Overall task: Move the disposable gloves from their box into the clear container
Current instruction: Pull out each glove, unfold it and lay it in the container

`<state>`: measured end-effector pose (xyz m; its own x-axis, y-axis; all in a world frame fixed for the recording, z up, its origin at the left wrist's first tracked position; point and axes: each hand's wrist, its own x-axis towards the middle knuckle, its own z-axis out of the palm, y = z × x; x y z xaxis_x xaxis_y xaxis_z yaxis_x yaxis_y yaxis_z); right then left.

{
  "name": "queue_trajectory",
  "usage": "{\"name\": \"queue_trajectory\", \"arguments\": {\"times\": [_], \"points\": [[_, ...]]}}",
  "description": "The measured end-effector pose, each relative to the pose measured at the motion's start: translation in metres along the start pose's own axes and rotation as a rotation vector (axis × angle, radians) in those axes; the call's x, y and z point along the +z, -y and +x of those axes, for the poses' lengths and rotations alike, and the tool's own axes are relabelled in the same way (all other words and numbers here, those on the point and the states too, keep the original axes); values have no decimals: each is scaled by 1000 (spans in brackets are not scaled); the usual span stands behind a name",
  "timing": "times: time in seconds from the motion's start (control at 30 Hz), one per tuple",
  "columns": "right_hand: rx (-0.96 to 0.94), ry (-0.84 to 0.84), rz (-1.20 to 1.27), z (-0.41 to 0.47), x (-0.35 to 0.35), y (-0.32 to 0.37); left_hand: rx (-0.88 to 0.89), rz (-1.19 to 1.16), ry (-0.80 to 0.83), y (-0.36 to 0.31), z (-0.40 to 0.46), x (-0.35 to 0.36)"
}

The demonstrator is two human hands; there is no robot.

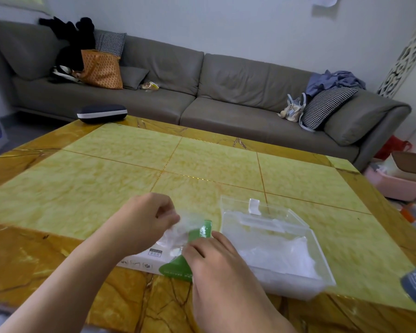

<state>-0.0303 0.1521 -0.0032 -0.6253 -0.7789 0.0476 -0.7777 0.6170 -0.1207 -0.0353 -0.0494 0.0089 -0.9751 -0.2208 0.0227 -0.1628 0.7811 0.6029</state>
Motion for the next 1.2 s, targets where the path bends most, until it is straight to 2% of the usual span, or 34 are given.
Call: {"name": "queue_trajectory", "arguments": {"times": [0.07, 0.2, 0.4, 0.53, 0.6, 0.63, 0.67, 0.7, 0.8, 0.83, 0.97, 1.03, 1.1, 1.2], "points": [[-9, -19, -5, 0, 2, -1, 13, -109, -116, -2, 1, -3], [-12, -24, -3, 1, 4, -2, 9, -514, -319, -16, -4, -14], [-27, -23, 101, 1, 0, -3, -125, -1251, -236, -26, -5, -21], [79, -271, 298, -3, -11, -7, -123, -1422, -160, -29, -3, -16], [162, -571, 406, -5, -21, -16, -132, -1481, -101, -32, -4, -13], [207, -731, 472, -7, -29, -22, -142, -1501, -67, -34, -4, -11], [229, -812, 551, -8, -36, -28, -145, -1512, -30, -36, -4, -10], [238, -808, 631, -10, -45, -32, -146, -1511, 1, -39, -4, -7], [242, -575, 948, -12, -56, -35, -120, -1475, 105, -48, -8, 2], [248, -542, 1017, -12, -57, -35, -111, -1451, 151, -52, -10, 6], [361, -634, 1071, -11, -58, -35, -108, -1401, 299, -63, -16, 14], [412, -674, 1069, -12, -59, -40, -69, -1307, 275, -62, -19, 13], [443, -658, 1016, -14, -60, -43, 26, -1089, 230, -69, -26, 12], [423, -609, 974, -14, -55, -43, 75, -774, 53, -86, -38, 18]]}}
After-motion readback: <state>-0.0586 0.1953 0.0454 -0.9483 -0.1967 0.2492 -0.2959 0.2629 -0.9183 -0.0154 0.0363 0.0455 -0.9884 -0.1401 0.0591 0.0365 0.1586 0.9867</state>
